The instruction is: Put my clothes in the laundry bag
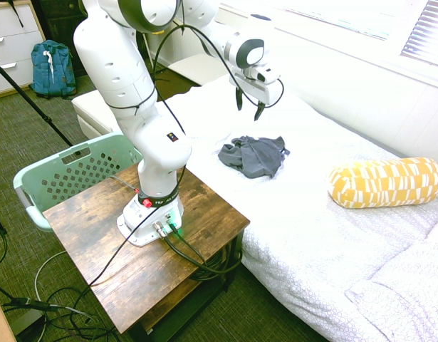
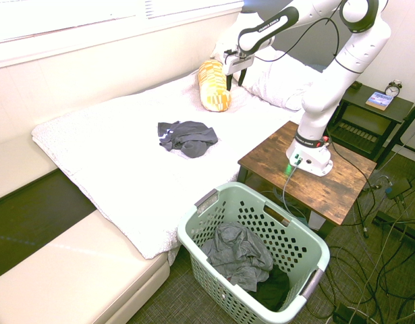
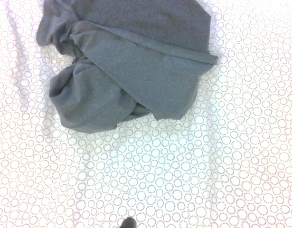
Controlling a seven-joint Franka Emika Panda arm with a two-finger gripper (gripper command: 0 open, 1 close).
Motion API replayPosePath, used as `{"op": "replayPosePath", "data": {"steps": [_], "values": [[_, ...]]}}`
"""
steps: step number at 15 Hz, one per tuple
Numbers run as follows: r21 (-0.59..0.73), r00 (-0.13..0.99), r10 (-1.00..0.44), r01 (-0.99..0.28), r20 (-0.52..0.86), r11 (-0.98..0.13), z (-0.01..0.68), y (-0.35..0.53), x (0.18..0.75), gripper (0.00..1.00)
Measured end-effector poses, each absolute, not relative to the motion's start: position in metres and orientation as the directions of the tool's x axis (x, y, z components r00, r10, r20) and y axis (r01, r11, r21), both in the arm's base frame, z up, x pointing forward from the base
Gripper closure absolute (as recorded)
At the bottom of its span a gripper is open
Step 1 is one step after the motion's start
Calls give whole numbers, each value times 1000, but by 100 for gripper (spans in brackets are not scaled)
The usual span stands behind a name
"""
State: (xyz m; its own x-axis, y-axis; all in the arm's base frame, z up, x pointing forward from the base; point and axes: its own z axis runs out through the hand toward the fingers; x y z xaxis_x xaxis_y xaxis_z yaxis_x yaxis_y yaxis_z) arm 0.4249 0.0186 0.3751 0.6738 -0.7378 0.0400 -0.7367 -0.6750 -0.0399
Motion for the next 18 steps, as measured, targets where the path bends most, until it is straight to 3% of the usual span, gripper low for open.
{"op": "replayPosePath", "data": {"steps": [5,9,18], "values": [[-28,708,-705,-704,41,-709,366,31,427,0],[-17,764,-643,-643,53,-766,347,71,476,0],[130,835,-550,-542,-26,-830,157,104,603,0]]}}
